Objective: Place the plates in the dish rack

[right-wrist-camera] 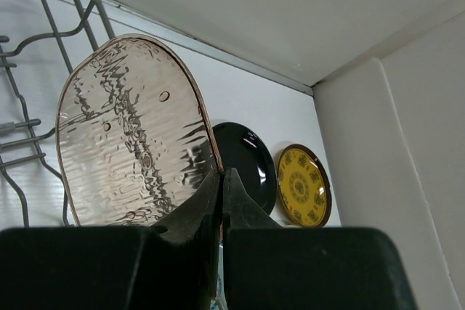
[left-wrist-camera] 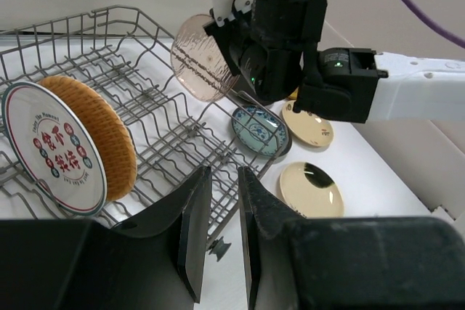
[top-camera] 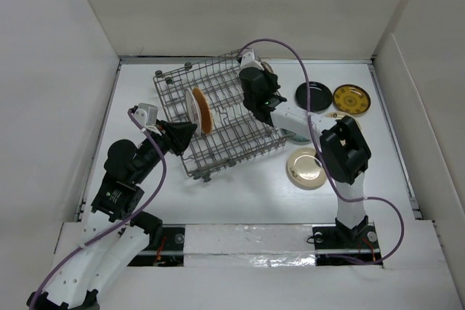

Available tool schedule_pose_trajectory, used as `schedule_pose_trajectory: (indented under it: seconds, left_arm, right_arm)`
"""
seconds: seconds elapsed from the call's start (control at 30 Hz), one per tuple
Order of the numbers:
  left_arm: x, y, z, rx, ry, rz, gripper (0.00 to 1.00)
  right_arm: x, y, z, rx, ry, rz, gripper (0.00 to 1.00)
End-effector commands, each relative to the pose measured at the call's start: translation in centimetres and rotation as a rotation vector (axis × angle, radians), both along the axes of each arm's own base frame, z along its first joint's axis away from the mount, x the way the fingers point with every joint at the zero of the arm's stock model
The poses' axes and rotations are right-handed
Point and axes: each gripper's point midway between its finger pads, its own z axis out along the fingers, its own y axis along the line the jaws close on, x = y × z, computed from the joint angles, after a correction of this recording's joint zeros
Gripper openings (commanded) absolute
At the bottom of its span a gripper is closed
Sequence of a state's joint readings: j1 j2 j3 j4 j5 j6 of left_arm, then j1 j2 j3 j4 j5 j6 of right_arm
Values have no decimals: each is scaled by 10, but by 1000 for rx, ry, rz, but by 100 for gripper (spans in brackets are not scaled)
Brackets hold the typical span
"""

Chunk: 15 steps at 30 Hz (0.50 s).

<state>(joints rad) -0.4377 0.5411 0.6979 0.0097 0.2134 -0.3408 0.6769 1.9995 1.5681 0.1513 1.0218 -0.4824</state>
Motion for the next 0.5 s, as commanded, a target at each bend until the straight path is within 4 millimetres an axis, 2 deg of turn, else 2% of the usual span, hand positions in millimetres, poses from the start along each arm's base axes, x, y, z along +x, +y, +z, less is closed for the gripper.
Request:
schedule_pose_trajectory:
  seconds: [0.0,0.23,0.47]
  left_arm:
    - [-2,1,19,-15,-59,3,19]
    - [-1,2,19,-15,-59,8,19]
    - [-1,3,18,-14,-56,14,19]
  right_arm:
    - [2,11,34,54,-105,-16,0]
    - [7,23,17,55,-79,2,0]
    - [7,39,-9,42,-38,24,0]
